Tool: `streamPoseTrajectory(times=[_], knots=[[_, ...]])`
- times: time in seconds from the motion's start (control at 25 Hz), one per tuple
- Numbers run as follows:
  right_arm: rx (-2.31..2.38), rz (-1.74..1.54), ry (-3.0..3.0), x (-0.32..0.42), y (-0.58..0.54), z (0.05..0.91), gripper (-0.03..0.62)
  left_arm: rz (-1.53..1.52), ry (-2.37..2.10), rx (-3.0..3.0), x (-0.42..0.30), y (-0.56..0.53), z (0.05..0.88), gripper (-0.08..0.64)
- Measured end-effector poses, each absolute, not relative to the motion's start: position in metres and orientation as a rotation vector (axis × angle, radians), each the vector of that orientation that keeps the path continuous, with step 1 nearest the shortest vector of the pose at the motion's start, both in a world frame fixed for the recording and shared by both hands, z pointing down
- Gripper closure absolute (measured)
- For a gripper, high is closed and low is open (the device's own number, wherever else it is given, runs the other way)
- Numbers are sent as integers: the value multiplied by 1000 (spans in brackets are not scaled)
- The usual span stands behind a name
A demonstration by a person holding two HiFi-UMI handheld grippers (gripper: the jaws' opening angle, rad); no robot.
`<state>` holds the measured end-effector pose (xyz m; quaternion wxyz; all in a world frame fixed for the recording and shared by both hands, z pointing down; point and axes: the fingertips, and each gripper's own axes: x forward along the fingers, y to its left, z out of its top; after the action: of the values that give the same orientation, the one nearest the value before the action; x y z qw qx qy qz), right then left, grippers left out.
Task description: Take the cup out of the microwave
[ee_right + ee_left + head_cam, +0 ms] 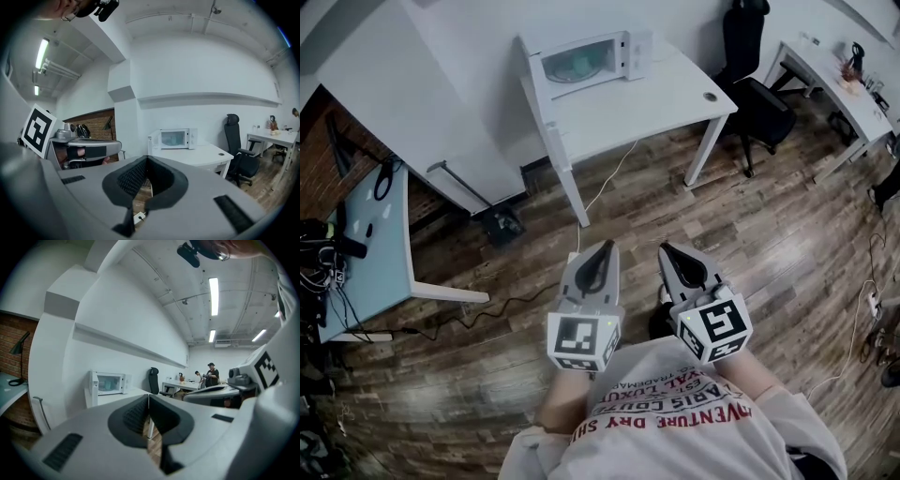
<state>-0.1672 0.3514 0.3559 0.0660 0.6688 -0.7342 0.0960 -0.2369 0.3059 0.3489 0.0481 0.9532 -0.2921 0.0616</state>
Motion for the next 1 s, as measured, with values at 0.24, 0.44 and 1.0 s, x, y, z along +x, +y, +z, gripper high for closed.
streamPoseTrajectory(times=[0.24,0.44,1.0], knots=[[1960,294,-2283,-112,309,348,588,210,-982,2877,-183,264,344,552],[1899,310,-2322,-51,273,343,588,201,-1065,2843,-128,231,335,552],[1820,320,-2366,85,197,357,588,226,-1154,2782,-3,164,354,552]])
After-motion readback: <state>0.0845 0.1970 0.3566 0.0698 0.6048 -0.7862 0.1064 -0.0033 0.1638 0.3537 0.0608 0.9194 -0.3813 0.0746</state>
